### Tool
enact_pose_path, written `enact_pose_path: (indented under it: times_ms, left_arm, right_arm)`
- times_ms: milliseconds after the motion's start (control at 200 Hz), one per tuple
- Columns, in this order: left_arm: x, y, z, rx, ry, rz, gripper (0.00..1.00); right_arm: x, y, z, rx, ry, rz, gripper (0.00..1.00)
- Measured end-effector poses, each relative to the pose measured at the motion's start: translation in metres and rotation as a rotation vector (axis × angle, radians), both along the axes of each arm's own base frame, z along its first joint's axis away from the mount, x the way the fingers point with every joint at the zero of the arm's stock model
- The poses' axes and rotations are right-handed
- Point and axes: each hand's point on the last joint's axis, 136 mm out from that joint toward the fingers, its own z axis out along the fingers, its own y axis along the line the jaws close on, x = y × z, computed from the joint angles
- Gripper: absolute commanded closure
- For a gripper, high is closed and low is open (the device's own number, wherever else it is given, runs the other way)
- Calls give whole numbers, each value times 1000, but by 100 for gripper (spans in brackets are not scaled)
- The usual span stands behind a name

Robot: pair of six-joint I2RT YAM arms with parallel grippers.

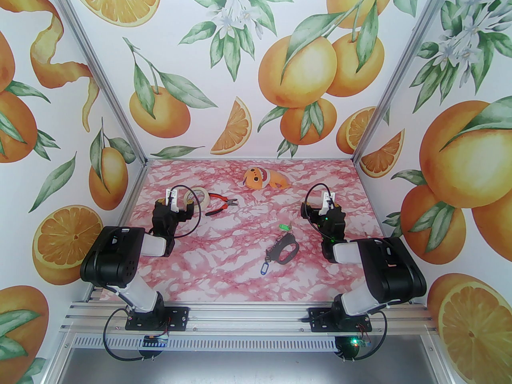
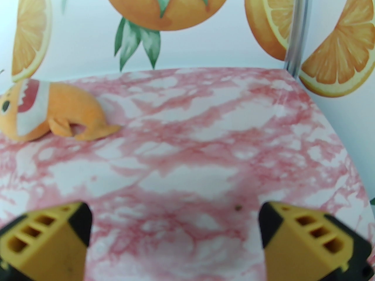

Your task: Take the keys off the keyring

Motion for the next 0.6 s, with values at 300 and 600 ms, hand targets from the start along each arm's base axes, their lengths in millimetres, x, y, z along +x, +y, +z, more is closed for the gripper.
enact_pose_path:
  times_ms: [300, 600]
  left_arm:
    - [-13, -3, 13, -3, -25, -19, 0]
    - [-38, -4, 91, -60, -154, -23, 0]
  right_arm:
    - [-3, 4, 4, -26, -9, -20, 0]
    - [-21, -2, 62, -30, -113, -75, 0]
